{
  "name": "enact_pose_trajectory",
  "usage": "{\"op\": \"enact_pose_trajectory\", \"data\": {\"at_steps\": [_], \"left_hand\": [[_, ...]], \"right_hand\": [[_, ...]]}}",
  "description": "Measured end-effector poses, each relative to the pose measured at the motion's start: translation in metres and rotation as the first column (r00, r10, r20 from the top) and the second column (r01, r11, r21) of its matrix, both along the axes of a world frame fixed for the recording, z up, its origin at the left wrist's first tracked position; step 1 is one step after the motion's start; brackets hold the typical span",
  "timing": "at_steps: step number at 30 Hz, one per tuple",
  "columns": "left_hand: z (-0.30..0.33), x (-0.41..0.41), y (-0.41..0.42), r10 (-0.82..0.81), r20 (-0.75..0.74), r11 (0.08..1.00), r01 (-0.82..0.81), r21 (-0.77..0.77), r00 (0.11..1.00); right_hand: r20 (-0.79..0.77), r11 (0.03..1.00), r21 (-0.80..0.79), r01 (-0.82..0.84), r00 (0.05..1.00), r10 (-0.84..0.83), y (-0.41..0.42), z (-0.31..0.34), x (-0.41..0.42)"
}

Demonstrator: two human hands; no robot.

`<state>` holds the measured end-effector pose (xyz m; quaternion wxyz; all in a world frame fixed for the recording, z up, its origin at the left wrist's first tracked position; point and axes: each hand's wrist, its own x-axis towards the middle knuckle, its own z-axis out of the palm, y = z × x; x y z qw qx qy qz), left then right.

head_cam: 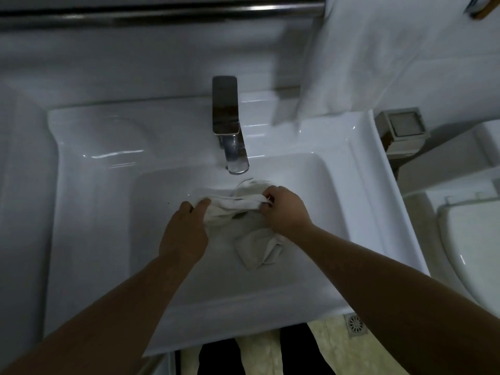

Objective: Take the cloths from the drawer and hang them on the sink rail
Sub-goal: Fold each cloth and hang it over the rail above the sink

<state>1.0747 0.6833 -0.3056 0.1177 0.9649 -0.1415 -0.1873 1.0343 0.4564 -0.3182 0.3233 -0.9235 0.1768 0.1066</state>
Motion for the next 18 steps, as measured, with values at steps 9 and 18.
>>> {"op": "enact_pose_trajectory", "data": {"at_steps": [9,18], "left_hand": [[0.149,-0.020,0.044,-0.040,0.093,0.989,0.052,-0.136,0.995],[0.257,-0.016,0.026,-0.108,0.294,0.993,0.118,-0.016,0.950]], "right_hand": [[0.129,0.991,0.071,-0.115,0.986,0.106,-0.016,0.159,-0.010],[0.128,0.929,0.081,-0.362,0.928,0.350,-0.002,0.315,0.008]]}}
